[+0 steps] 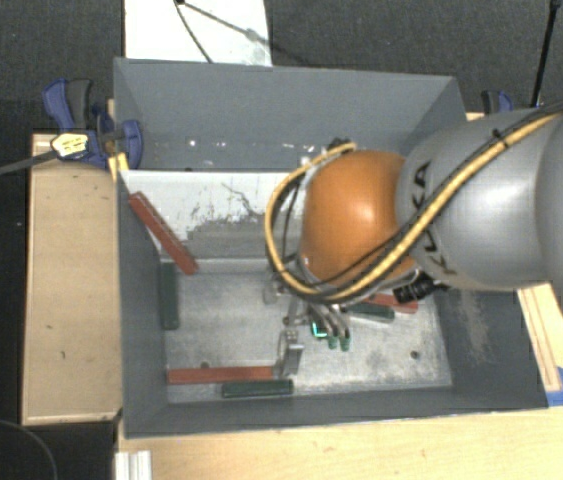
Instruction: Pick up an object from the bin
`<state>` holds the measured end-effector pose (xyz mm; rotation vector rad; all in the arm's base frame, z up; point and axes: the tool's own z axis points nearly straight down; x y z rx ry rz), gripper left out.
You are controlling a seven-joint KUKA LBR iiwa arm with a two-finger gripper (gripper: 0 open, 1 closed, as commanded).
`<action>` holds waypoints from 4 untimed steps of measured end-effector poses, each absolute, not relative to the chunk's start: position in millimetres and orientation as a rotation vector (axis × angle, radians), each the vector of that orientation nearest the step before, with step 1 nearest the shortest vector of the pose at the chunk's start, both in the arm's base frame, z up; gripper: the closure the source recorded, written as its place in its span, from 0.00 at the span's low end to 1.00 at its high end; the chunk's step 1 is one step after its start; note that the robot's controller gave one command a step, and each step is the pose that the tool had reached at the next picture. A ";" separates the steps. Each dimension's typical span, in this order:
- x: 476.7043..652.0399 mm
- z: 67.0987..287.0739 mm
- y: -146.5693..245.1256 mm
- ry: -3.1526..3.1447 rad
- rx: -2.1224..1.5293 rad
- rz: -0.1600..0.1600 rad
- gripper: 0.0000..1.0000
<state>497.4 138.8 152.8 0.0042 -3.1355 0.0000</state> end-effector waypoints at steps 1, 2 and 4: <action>483.1 69.5 172.3 -3.141 0.231 -0.004 0.00; 482.6 73.2 171.8 -3.137 0.217 -0.003 1.00; 481.9 72.2 177.7 -3.127 0.430 -0.005 0.00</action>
Offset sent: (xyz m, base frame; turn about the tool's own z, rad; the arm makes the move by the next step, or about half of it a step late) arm -0.0161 0.0326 -0.0828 -0.1447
